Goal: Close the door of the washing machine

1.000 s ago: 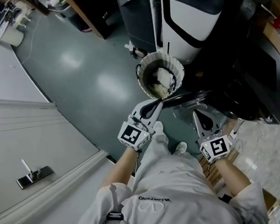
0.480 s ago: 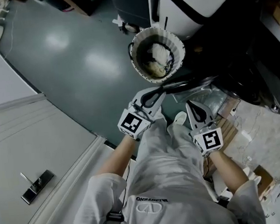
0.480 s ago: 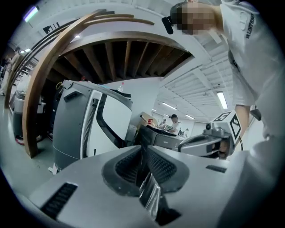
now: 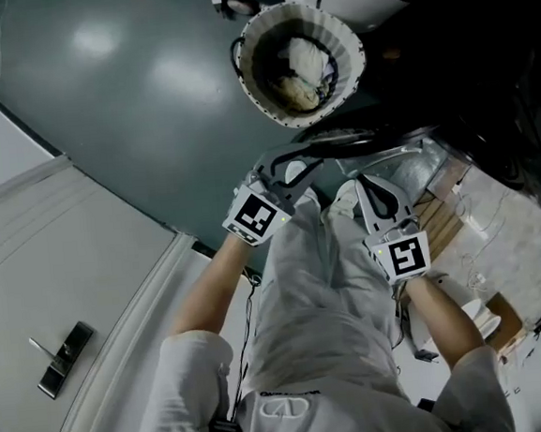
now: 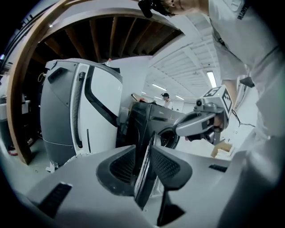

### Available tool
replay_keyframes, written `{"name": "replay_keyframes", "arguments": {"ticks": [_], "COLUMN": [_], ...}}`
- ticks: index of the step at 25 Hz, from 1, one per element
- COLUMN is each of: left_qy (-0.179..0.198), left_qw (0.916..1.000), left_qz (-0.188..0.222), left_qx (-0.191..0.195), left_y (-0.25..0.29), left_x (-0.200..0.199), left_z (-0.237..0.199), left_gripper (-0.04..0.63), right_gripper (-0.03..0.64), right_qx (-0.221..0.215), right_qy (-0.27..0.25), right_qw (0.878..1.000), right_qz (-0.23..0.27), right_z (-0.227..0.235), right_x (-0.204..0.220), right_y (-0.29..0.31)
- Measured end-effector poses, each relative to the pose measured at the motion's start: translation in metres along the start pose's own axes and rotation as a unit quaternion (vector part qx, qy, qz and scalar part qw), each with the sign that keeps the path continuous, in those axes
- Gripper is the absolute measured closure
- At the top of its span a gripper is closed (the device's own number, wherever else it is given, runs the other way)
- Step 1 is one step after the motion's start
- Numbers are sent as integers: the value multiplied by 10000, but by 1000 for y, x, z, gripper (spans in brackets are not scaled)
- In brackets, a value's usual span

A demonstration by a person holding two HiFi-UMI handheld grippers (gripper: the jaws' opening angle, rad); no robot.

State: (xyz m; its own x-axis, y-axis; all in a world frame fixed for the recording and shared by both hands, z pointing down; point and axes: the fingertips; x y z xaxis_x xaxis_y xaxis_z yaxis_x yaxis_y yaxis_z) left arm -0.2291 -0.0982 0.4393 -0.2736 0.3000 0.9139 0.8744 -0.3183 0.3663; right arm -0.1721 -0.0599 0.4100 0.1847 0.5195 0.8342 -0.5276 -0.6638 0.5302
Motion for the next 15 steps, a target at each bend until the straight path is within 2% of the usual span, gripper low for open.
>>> {"name": "replay_keyframes", "arguments": {"ticks": [7,15], "left_qy": [214,527], "left_qw": [9973,9920], "left_qz": [-503,-800], "left_qx": [493,822], "left_y": [32,59], "left_x": [64,109], "left_z": [1,5], "left_gripper": [480,466], "right_gripper": [606,606], "right_qx": [113,234], "right_qy": [166,339], "right_qw": [9998,9992], "right_qz": [-27,-8], "right_z": [17,24], "right_x": [34,64], "right_y": [18,32]}}
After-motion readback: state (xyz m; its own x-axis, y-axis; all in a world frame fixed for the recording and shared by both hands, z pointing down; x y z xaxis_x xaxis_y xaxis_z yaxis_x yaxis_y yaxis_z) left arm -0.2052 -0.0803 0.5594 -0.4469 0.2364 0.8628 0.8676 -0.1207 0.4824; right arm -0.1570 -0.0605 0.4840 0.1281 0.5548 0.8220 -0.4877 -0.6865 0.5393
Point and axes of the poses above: the fingertips, and each gripper's own axes: y forward along the fingers, z to its right, x out of its underside, and after that the axes turned 2 degrees about -z, right-handed
